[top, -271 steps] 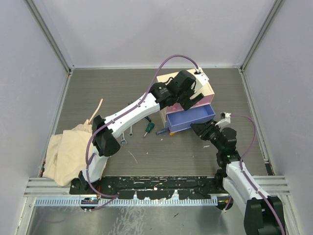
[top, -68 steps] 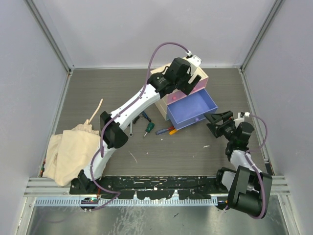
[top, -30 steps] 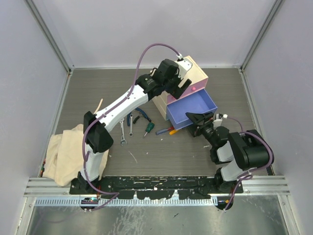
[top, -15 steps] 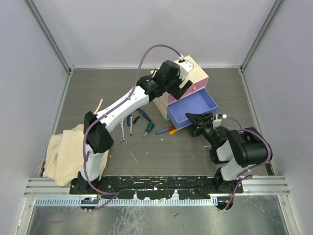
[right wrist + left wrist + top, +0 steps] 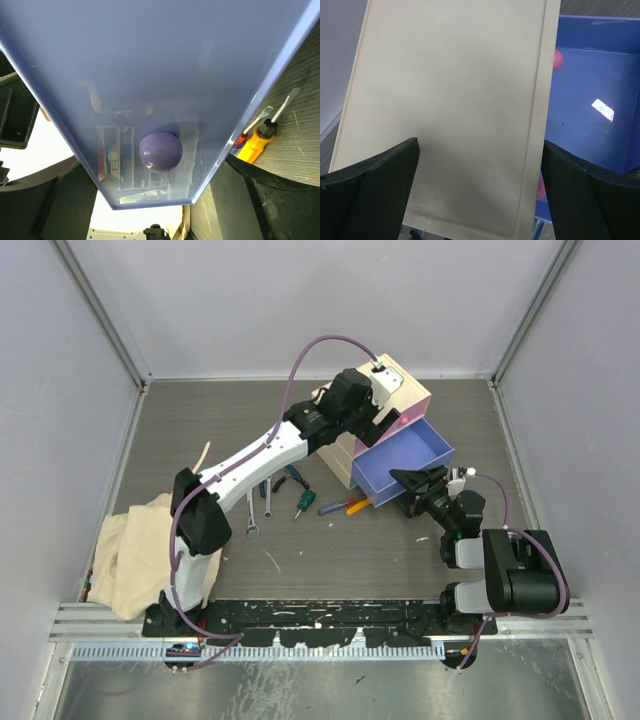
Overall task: Sort the tools into containers
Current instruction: Open the drawer in the storage box.
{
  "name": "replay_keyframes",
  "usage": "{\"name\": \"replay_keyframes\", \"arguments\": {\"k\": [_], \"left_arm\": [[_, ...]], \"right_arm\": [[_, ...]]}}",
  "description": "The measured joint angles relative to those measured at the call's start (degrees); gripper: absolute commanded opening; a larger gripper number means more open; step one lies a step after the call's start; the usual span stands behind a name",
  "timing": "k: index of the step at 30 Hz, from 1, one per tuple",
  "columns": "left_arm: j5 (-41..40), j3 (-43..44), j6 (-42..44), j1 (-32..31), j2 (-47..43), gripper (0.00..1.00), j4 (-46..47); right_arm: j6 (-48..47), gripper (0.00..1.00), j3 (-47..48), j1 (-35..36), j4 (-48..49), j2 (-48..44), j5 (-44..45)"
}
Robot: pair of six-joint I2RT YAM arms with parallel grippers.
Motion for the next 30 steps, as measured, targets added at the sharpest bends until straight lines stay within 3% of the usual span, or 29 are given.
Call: {"name": "replay_keyframes", "arguments": {"k": [7, 18, 30], "left_arm": [[0.02, -5.16, 1.68, 0.11, -3.80, 0.98, 1.03], [0.50, -5.88, 4.28, 0.15, -4.63, 0.94, -0.48], [3.91, -7.39, 4.52, 0.24, -5.57, 0.91, 0.87]], "right_arm": [[-0.20, 0.58, 0.55, -0.98, 0.09, 1.11, -2.58], [-0.09, 0.55, 0.57, -1.84, 2.40, 3.04, -4.28], [-1.66, 0.55, 0.76, -7.45, 0.81, 2.86, -11.04]]}}
